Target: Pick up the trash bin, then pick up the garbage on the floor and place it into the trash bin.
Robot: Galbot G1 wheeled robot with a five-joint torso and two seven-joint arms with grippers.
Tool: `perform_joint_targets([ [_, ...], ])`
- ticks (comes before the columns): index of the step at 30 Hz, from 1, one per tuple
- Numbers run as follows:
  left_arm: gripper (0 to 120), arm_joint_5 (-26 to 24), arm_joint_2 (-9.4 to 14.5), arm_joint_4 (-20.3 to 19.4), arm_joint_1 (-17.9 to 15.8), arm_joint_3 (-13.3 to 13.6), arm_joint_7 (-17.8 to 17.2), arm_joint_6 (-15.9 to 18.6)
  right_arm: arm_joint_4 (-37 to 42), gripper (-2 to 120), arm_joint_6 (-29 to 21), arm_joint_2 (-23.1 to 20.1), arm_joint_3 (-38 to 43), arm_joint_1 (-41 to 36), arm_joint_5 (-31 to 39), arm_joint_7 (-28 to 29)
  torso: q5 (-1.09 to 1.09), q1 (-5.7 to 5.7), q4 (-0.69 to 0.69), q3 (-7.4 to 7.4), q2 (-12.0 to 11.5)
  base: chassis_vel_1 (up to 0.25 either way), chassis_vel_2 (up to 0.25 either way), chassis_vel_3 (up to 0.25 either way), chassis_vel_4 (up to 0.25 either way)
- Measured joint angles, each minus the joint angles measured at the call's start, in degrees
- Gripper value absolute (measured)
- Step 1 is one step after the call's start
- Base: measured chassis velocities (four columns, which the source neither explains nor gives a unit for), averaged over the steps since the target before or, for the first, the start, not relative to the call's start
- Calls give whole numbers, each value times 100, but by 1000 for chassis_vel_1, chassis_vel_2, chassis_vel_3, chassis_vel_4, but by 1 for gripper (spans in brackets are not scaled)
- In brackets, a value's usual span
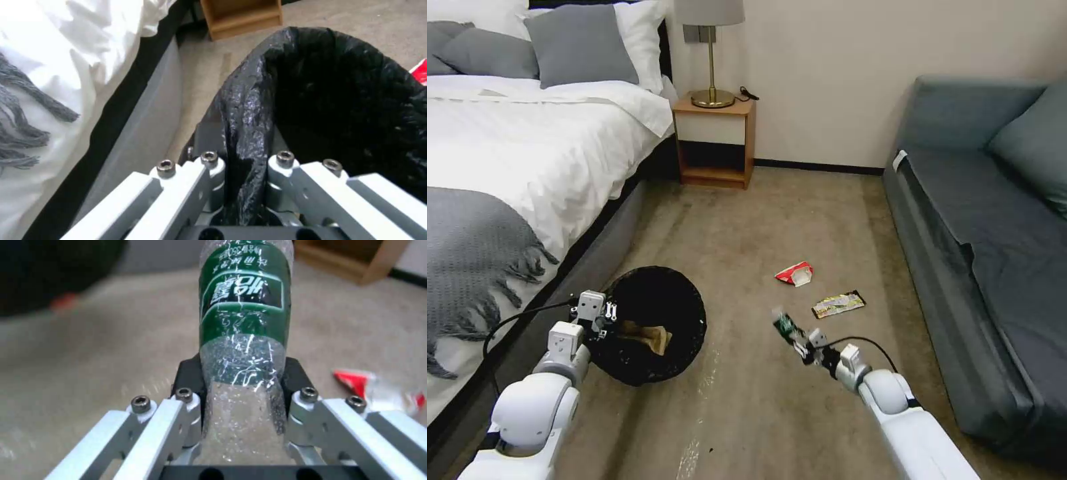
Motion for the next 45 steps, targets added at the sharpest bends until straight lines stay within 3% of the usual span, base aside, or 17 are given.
perform_joint_targets([
  [13, 6, -1, -35, -18, -29, 72, 8, -35, 976, 23, -373, -81, -424, -26, 450, 39, 0, 0, -1, 0, 0, 0, 0, 0, 0],
  [21, 6, 8, -130, -7, -62, 168, 11, -75, 1673, 23, -776, 102, -1358, 316, 1209, 428, -1, 0, 0, 0, 0, 0, 0, 0, 0],
  [28, 6, -24, -201, -19, -62, 158, 23, -114, 1152, 23, -823, 488, -2125, 916, 1872, 723, -1, 0, 0, 0, 0, 0, 0, 0, 0],
  [41, 6, -76, -303, 38, -144, 186, 29, -130, 279, 24, -393, 964, -2425, 971, 1440, 852, 0, 0, 0, 0, 0, 0, 0, 0, 0],
  [45, 6, -75, -321, 60, -139, 185, 37, -146, 220, 35, -366, 1038, -2477, 986, 1274, 951, 0, 0, 0, 0, 0, 0, 0, 0, 0],
])
